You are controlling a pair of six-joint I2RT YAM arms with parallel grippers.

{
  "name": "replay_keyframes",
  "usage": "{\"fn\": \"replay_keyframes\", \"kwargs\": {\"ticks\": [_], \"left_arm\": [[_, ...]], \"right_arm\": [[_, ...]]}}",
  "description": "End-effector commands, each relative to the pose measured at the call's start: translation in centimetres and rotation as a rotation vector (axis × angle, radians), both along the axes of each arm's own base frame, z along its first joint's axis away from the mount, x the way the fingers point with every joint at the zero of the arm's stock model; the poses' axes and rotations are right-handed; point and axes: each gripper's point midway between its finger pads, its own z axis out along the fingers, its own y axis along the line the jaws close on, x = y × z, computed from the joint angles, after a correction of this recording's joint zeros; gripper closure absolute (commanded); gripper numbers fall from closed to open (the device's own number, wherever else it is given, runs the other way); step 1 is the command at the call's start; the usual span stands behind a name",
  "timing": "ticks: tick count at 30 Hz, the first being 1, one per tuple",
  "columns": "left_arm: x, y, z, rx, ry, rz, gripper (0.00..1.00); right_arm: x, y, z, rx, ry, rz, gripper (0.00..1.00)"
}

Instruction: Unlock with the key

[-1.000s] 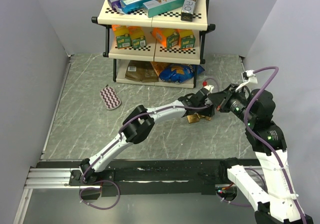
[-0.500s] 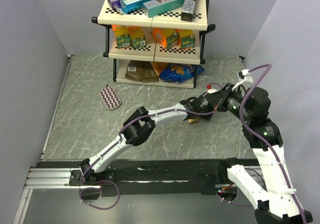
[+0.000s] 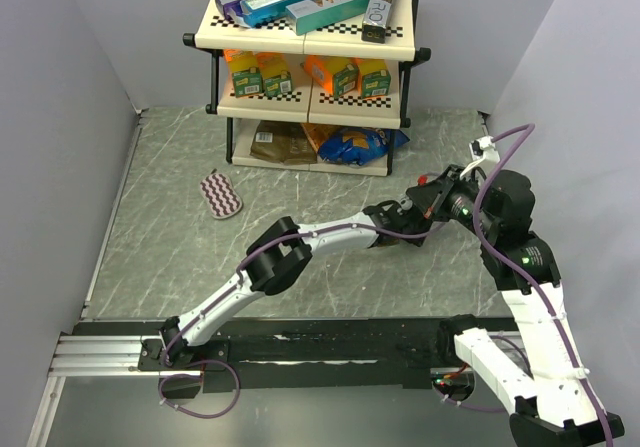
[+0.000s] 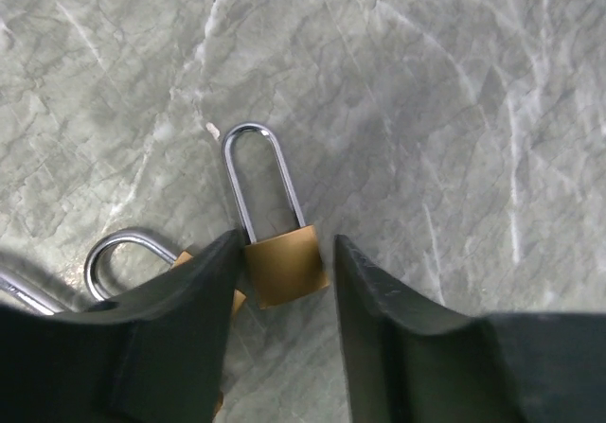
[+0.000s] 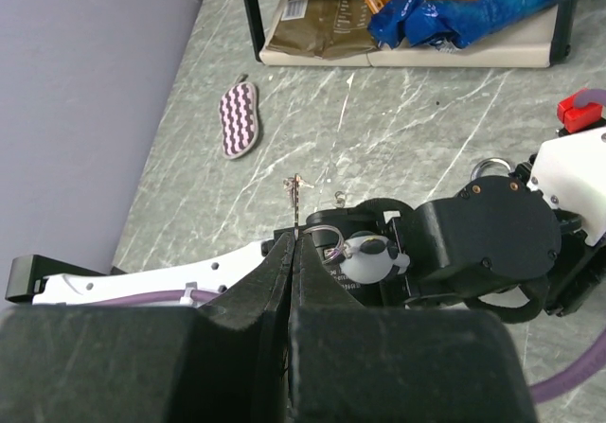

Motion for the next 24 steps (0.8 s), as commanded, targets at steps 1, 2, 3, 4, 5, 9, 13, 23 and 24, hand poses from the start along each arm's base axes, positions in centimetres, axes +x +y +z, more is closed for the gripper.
{"fn": "replay_keyframes", "kwargs": {"ticks": [1,2,3,4,5,9,13,23,24], "left_arm": [[-3.7,3.0,-5.7,0.194,0.091,-0.040,0.55],[-3.8,3.3,-6.0,0.210,0.089,-0.036,0.57],[-3.9,3.5,-6.2,0.223,0.082,-0.031,0.57],[-3.9,3.9,-6.6,0.239,0.083,-0.025,0.57],[-4.0,4.2,-6.8,0.251,0.081,-0.022,0.57],[-5.0,4.4,-7.7,0.274,0.087,-0.051,0.59],[-6.8,4.6,-8.3,0.290,0.110,-0.117,0.65],[-11.8,10.6,-8.2,0.296,0.153,-0.307,0.72],[-12.4,11.9,-7.6,0.306,0.152,-0.309,0.72]], "right_arm": [[0.0,0.1,0.7,0.019,-0.036,0.001,1.00],[0.0,0.1,0.6,0.019,-0.033,0.002,1.00],[0.0,0.1,0.6,0.018,-0.033,0.001,1.00],[0.0,0.1,0.5,0.018,-0.032,-0.001,1.00],[0.0,0.1,0.5,0.019,-0.033,-0.001,1.00],[0.0,0.1,0.2,0.023,-0.027,-0.001,1.00],[-0.1,0.1,0.2,0.021,-0.025,0.001,1.00],[0.4,0.2,-0.1,0.013,-0.022,0.006,1.00],[0.4,0.3,-0.2,0.016,-0.019,0.011,1.00]]}}
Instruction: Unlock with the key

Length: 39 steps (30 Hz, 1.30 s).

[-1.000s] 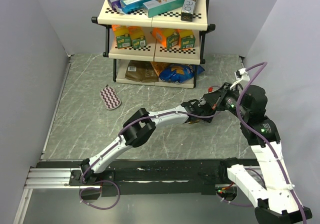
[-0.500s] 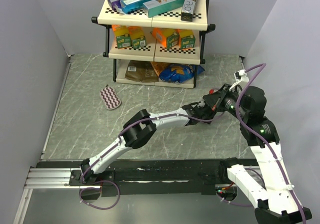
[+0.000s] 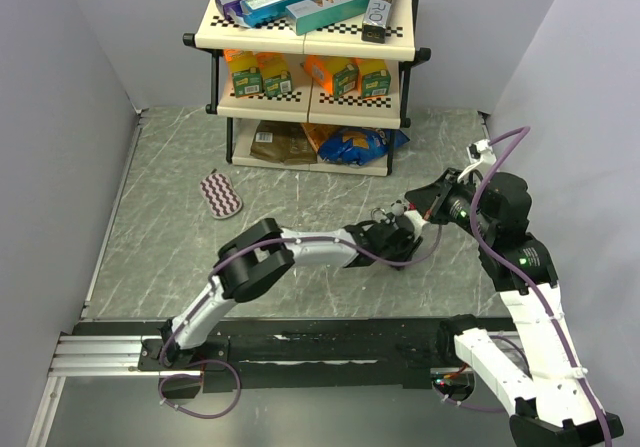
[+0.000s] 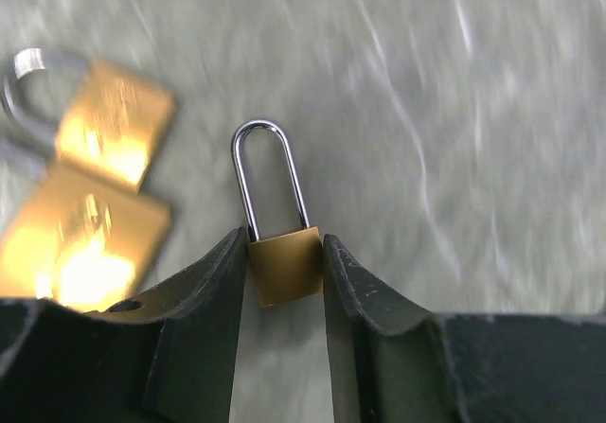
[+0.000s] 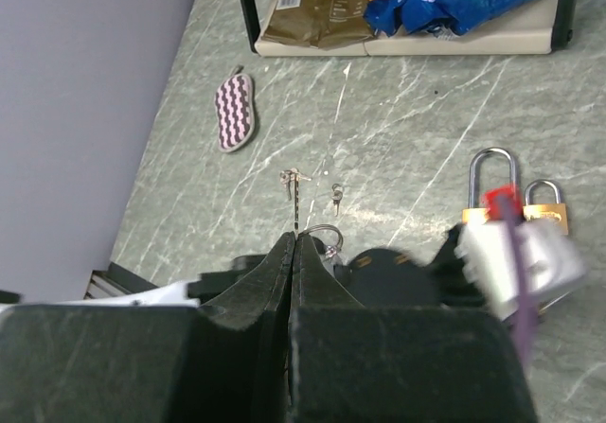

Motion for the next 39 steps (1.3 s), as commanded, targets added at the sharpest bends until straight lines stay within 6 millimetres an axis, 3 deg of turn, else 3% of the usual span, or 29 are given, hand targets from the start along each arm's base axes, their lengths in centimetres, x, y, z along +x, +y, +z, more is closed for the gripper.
{"fn": "replay_keyframes", "kwargs": {"ticks": [1,2,3,5,6,7,8,11,15,22,29,37,39], "left_arm": [[-5.7,8.4,-6.8,0.287,0.136,-0.118,0.73],[-5.8,8.9,-5.8,0.280,0.124,-0.120,0.73],[-6.5,10.8,-6.7,0.318,0.142,-0.117,0.74],[-7.1,12.6,-6.6,0.335,0.148,-0.099,0.74],[-8.4,15.3,-8.3,0.392,0.180,-0.096,0.74],[-8.9,16.7,-9.0,0.415,0.196,-0.088,0.75],[-9.6,19.7,-10.4,0.477,0.214,-0.047,0.76],[-10.4,24.1,-11.7,0.522,0.272,0.073,0.78],[-9.7,25.9,-11.0,0.463,0.304,0.213,0.78],[-6.2,28.8,-9.7,0.403,0.340,0.465,0.78],[-4.9,32.4,-8.7,0.377,0.363,0.659,0.76],[-4.2,33.8,-7.4,0.380,0.356,0.764,0.74],[-3.6,33.0,-6.5,0.354,0.343,0.739,0.64]], "right_arm": [[0.5,0.3,0.9,0.019,-0.041,0.011,1.00],[0.6,0.4,0.9,0.021,-0.042,0.015,1.00],[0.7,0.5,0.7,0.020,-0.036,0.018,1.00],[0.9,0.6,0.6,0.020,-0.035,0.021,1.00],[0.9,0.6,0.5,0.017,-0.033,0.025,1.00],[1.0,0.5,0.4,0.011,-0.035,0.022,1.00],[1.0,0.5,0.3,0.008,-0.035,0.022,1.00],[1.1,0.2,-0.1,-0.015,-0.029,0.012,1.00],[1.3,-0.1,-0.3,-0.039,-0.019,0.002,1.00],[2.3,0.2,1.3,-0.034,-0.039,0.011,1.00],[3.2,0.6,1.2,-0.044,-0.032,0.030,1.00],[3.3,1.2,0.2,-0.043,-0.017,0.059,1.00],[3.3,1.2,0.2,-0.044,-0.019,0.060,1.00]]}}
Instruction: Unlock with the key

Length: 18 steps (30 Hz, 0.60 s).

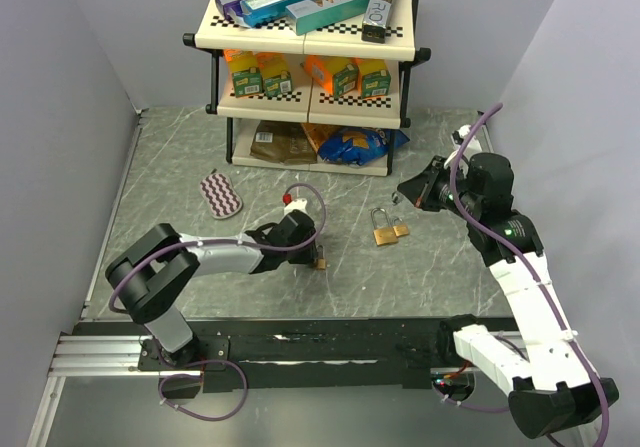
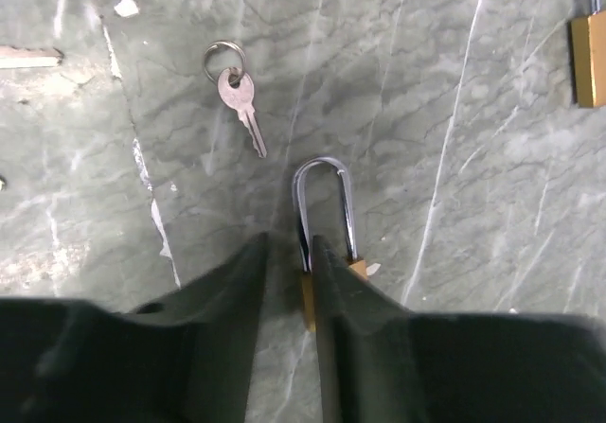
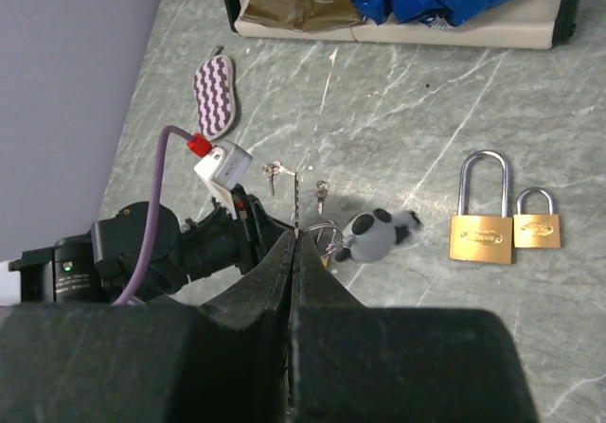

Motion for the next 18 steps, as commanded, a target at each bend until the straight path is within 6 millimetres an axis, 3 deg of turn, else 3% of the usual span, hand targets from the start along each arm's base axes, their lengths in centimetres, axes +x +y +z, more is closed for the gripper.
{"fn": "replay_keyframes", "kwargs": {"ticks": [1,3,9,18], "left_arm": [[-4.4,7.5,-4.8,0.319,0.177,-0.003,0.61],[-4.3,6.6,-3.8,0.278,0.157,-0.026,0.50],[-4.0,5.9,-1.9,0.258,0.166,-0.022,0.36],[-3.9,2.3,-0.3,0.273,0.230,-0.070,0.32]], "right_arm": [[0.2,0.5,1.9,0.011,-0.077,0.027,1.00],[0.1,0.4,1.8,0.011,-0.078,0.023,1.00],[-0.4,0.2,1.3,0.010,-0.074,0.018,1.00],[-0.6,0.4,0.7,0.010,-0.069,0.028,1.00]]}}
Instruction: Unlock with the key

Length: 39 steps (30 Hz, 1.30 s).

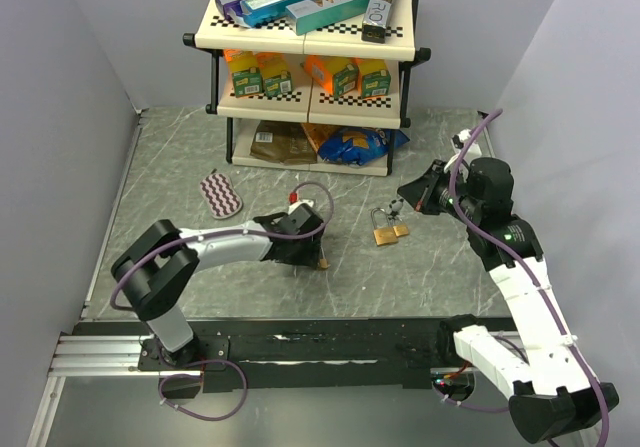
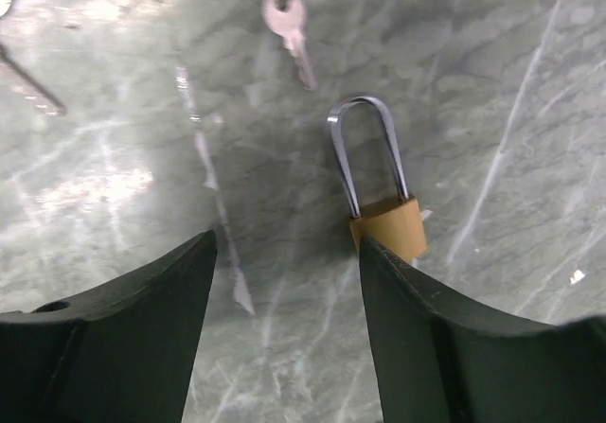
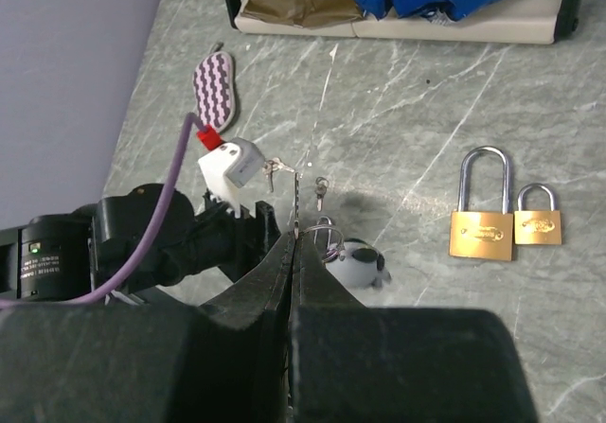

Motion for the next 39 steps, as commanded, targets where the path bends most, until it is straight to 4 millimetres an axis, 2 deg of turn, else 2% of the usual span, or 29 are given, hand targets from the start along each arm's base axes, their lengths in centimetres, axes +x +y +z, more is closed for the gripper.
{"fn": "replay_keyframes", "kwargs": {"ticks": [1,7,11,19,23,32,39], "left_arm": [[-1.7,-0.4,-0.8,0.075,0.105,-0.036,0.33],[-2.0,-2.4,-1.0,0.102,0.132,-0.080,0.32],[-2.5,-2.3,-2.0,0.152,0.165,-0.086,0.33],[-2.2,-2.7,-2.1,0.191,0.156,-0.091,0.32],[-1.0,-4.0,-1.3,0.153,0.101,-0.117,0.32],[3.4,-6.5,0.4,0.065,0.017,-0.062,0.33],[6.0,-8.3,0.7,-0.006,-0.017,-0.051,0.31]], "right_arm": [[-0.2,0.4,1.0,0.007,-0.059,0.023,1.00],[-0.4,0.3,0.7,-0.001,-0.059,0.024,1.00],[-0.4,0.2,0.6,-0.004,-0.063,0.020,1.00],[-0.5,0.1,0.3,-0.014,-0.065,0.018,1.00],[-0.5,-0.1,0.2,-0.022,-0.067,0.011,1.00],[-0.8,-0.5,-0.1,-0.039,-0.064,-0.004,1.00],[-0.9,-0.6,-0.2,-0.043,-0.061,-0.006,1.00]]}}
